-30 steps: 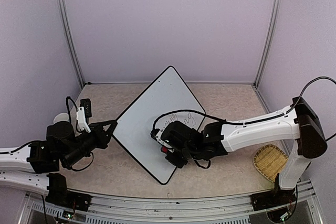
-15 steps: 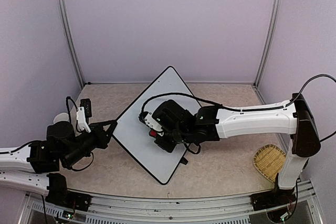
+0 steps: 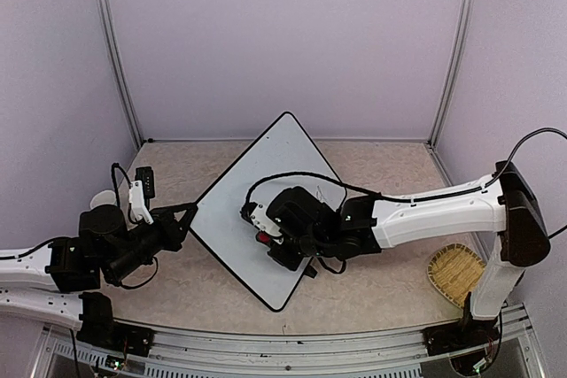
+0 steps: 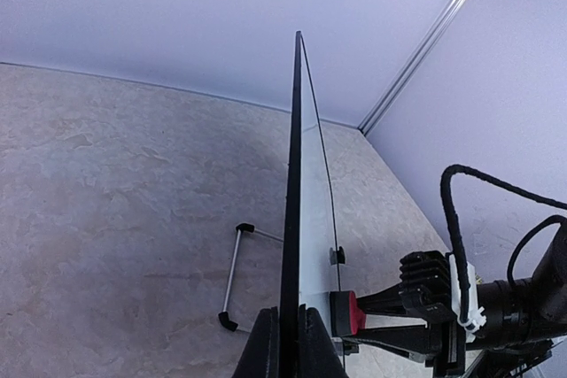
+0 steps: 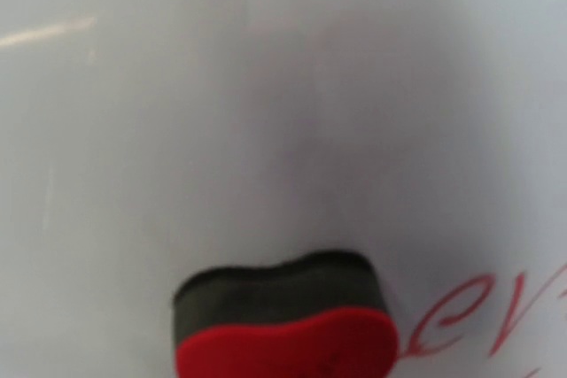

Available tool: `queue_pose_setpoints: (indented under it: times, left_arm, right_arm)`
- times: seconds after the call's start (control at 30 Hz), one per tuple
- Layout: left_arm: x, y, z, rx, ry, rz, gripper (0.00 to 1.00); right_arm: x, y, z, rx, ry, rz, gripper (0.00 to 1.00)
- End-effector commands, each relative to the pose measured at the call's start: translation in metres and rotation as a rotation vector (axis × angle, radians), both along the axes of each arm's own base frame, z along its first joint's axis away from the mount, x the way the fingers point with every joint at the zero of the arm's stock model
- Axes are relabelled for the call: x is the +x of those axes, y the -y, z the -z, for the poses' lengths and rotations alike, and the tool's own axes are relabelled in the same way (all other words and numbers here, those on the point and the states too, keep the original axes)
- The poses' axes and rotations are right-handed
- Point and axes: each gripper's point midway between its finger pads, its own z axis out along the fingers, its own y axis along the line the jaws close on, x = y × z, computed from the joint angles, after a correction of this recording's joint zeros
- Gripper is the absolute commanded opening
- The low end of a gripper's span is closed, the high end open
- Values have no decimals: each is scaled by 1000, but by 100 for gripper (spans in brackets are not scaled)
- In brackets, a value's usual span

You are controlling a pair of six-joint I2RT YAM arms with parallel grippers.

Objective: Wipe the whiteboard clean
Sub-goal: Erase the whiteboard at the center of the board.

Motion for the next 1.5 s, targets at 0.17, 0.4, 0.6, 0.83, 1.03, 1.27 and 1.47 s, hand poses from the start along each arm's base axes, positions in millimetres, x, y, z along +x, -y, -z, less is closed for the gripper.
queue_pose_setpoints:
  times: [0.17, 0.4, 0.6, 0.83, 1.03, 1.27, 1.47]
  left_arm:
    - [-25, 30, 21, 100, -24, 209, 0]
    - [-25, 33, 22, 99, -28, 216, 0]
    - [-25, 31, 23, 96, -29, 212, 0]
    - [-25, 28, 25, 98, -27, 208, 0]
    - [-25, 27, 24, 97, -25, 206, 0]
    - [-26, 25, 24, 96, -27, 203, 0]
    - [-26, 24, 24, 95, -27, 201, 0]
  right_arm:
    - [-20, 1, 24, -84, -46, -48, 21]
    - [-5, -36, -18, -22, 28, -51, 21]
    - [0, -50, -40, 3, 67, -58, 21]
    - [12, -23, -8, -94, 69, 19, 22]
    - [33, 11, 15, -119, 20, 87, 21]
    - [36, 30, 34, -158, -17, 79, 21]
    - [30, 44, 56, -189, -67, 64, 21]
